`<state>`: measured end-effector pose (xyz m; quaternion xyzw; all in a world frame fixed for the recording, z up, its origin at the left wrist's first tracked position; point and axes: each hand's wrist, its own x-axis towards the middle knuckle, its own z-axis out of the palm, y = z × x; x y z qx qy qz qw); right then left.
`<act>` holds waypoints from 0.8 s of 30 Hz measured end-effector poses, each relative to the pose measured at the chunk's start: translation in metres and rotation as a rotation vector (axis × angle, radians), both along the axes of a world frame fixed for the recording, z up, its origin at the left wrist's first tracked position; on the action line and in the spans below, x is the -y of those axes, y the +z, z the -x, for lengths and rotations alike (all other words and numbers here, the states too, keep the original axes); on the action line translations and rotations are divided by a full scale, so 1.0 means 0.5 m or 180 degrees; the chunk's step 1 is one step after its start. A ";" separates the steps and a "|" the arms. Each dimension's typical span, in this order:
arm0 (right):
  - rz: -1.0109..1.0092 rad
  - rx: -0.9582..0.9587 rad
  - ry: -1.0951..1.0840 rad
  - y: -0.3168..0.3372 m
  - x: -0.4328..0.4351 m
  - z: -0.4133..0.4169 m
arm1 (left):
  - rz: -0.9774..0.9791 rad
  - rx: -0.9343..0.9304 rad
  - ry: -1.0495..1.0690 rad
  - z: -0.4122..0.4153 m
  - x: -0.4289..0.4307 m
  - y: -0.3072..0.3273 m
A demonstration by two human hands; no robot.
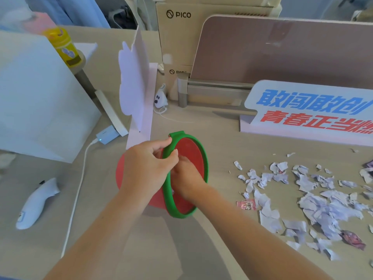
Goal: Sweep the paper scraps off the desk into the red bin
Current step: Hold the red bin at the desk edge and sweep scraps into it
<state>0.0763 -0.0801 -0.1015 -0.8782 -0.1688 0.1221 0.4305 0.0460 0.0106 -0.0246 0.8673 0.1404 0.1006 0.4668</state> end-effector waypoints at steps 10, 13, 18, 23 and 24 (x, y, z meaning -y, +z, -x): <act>0.0567 0.0165 -0.1653 -0.137 0.160 0.122 | -0.0108 0.0065 -0.0033 0.009 0.007 -0.001; 0.2089 0.0383 -0.0576 -0.218 0.163 0.148 | -0.0139 0.0053 -0.0060 0.009 0.012 -0.001; 0.2459 0.0734 -0.0812 -0.242 0.191 0.079 | -0.0180 0.0046 -0.0182 0.001 0.014 -0.005; 0.2704 0.0334 -0.1017 -0.234 0.258 -0.056 | -0.0256 0.0037 -0.0181 -0.012 0.013 -0.010; 0.2628 0.0112 -0.1059 -0.227 0.270 -0.071 | -0.0254 0.0014 -0.0182 -0.016 0.015 -0.012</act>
